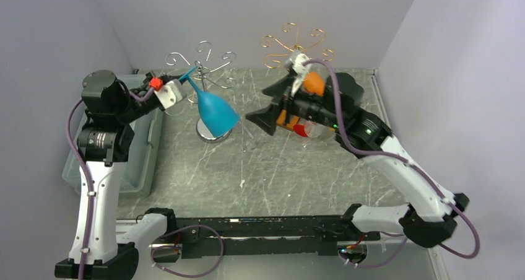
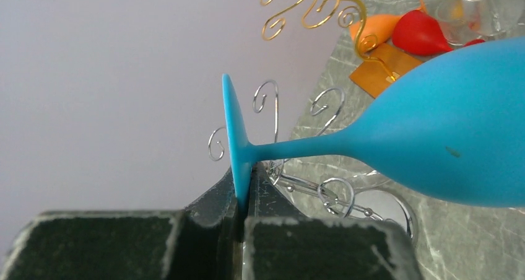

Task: Place the wine glass upside down on the wine glass rack
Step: Turn the wine glass upside down at the wine rack.

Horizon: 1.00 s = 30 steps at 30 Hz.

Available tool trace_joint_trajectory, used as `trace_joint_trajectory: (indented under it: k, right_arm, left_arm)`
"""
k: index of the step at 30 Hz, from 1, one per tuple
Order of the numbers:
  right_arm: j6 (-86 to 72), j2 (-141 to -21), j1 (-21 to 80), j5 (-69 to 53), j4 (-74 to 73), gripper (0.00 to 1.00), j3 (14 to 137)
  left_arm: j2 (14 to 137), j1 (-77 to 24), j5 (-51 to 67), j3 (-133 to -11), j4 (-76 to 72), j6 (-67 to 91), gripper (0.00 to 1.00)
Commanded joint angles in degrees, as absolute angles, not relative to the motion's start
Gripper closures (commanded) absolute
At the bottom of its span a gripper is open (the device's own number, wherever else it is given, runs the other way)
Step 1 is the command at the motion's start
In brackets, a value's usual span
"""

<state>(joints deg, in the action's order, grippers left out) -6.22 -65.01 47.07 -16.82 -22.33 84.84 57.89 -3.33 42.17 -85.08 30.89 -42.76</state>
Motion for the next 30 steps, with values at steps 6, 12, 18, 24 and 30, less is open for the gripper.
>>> trace_joint_trajectory:
  k: [6, 12, 18, 24, 30]
  right_arm:
    - [-11.3, -77.3, 49.2, -27.9, -11.7, 0.00, 90.7]
    - [-12.2, -78.6, 50.7, -32.2, -8.7, 0.00, 87.1]
    - [-12.8, -80.7, 51.9, -33.9, -8.1, 0.00, 85.3]
    - [-12.1, -81.7, 52.6, -31.2, -8.4, 0.00, 84.2]
    - [-11.9, -81.2, 52.6, -29.9, -7.0, 0.10, 82.6]
  left_arm:
    - [52.4, -3.3, 53.9, -79.3, 21.4, -51.5, 1.00]
    - [52.6, -3.3, 54.0, -79.2, 20.5, -52.4, 1.00]
    - [53.3, -3.3, 53.6, -79.6, 19.7, -51.5, 1.00]
    - [53.2, -3.3, 53.5, -79.9, 19.8, -51.3, 1.00]
    - [53.2, -3.3, 53.1, -80.0, 19.9, -51.2, 1.00]
